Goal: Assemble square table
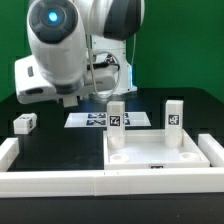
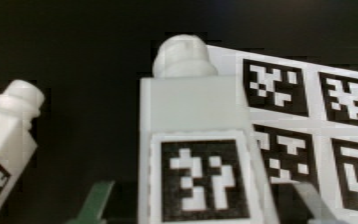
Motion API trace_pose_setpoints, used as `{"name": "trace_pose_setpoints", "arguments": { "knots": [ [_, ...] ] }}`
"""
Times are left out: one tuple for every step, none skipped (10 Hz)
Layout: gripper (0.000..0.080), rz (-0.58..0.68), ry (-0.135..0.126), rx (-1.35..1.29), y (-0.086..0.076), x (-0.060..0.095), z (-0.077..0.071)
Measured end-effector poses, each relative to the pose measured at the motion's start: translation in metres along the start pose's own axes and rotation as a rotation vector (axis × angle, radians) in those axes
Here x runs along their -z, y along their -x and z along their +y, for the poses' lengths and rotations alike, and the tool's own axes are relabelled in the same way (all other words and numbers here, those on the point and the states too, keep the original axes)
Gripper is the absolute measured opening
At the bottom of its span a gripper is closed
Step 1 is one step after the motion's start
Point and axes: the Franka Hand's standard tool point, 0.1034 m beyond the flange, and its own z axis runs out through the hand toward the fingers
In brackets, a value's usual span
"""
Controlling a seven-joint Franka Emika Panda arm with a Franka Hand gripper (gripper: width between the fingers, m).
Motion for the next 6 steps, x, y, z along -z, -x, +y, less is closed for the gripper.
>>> {"name": "trace_pose_setpoints", "arguments": {
  "knots": [
    [0.0288,0.063,0.015,0.007,-0.008,0.003,0.003],
    [0.0288,0.143,0.017,0.011,-0.012,0.005,0.002],
    [0.0288,0.185,0.011,0.009,-0.018,0.007,0.002],
    [0.0288,0.243,0.013,0.007,-0.021,0.022,0.001],
    [0.0288,0.303,0.025,0.005,-0.021,0.037,0.001],
    [0.0288,0.340,0.032,0.005,-0.019,0.050,0.000]
  ]
}}
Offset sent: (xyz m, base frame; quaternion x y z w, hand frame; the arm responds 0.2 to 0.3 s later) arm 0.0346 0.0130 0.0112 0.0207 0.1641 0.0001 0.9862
